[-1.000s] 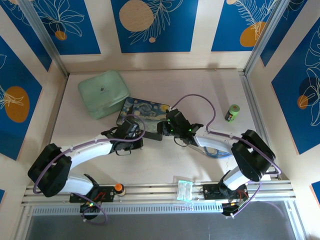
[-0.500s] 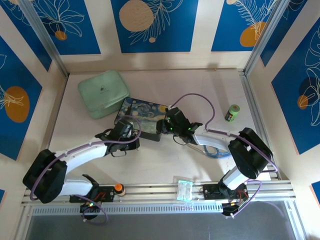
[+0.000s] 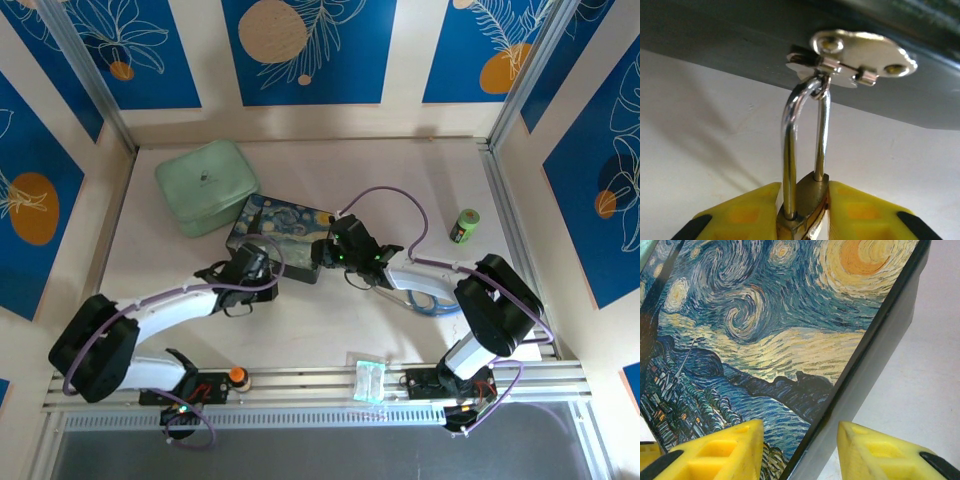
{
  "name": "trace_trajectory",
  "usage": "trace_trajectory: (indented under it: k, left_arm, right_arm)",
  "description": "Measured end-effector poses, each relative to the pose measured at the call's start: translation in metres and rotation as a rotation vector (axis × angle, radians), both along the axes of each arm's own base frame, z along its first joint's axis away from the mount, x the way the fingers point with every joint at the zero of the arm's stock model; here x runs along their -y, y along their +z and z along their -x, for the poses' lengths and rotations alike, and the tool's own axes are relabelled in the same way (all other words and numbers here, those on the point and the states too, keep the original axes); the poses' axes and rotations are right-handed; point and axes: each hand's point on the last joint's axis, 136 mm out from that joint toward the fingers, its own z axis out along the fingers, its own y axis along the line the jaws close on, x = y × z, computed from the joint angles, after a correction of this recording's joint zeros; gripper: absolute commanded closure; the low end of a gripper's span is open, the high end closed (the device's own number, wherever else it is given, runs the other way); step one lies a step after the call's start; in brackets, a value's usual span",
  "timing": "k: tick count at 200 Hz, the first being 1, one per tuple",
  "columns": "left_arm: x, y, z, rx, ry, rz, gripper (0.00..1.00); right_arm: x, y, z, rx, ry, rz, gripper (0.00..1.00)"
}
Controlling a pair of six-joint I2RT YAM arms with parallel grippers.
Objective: Unlock the padlock with the key
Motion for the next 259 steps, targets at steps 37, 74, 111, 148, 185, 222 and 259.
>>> trace_trajectory:
  k: [37,74,111,148,185,222,259]
  left_arm:
    - [0.002,-0.004,-0.003,0.072,0.031,-0.105,0.75]
    - [0.001,-0.005,-0.004,0.134,0.066,-0.179,0.73]
    - [0.000,-0.006,-0.005,0.142,0.087,-0.197,0.80]
    - [0.000,-0.002,-0.002,0.120,0.084,-0.170,0.85]
    - [-0.012,0.009,0.003,0.065,0.053,-0.115,0.87]
    - [-0.022,0.012,0.008,0.013,-0.003,-0.092,0.91]
    - [-0.015,0.011,0.009,-0.021,-0.034,-0.015,0.95]
  right_arm:
    - [0.000,0.000,0.000,-0.003,-0.004,-0.003,0.58]
    - [0.001,0.000,0.000,-0.010,-0.010,-0.010,0.58]
    - [0.000,0.000,0.000,-0.017,-0.014,-0.019,0.58]
    - [0.001,-0.001,0.000,-0.018,-0.015,-0.019,0.58]
    - [-0.001,-0.001,0.001,-0.022,-0.006,-0.026,0.58]
    - [-0.001,-0.001,0.001,-0.024,-0.005,-0.028,0.58]
    - [0.000,0.000,0.000,-0.017,-0.006,-0.035,0.58]
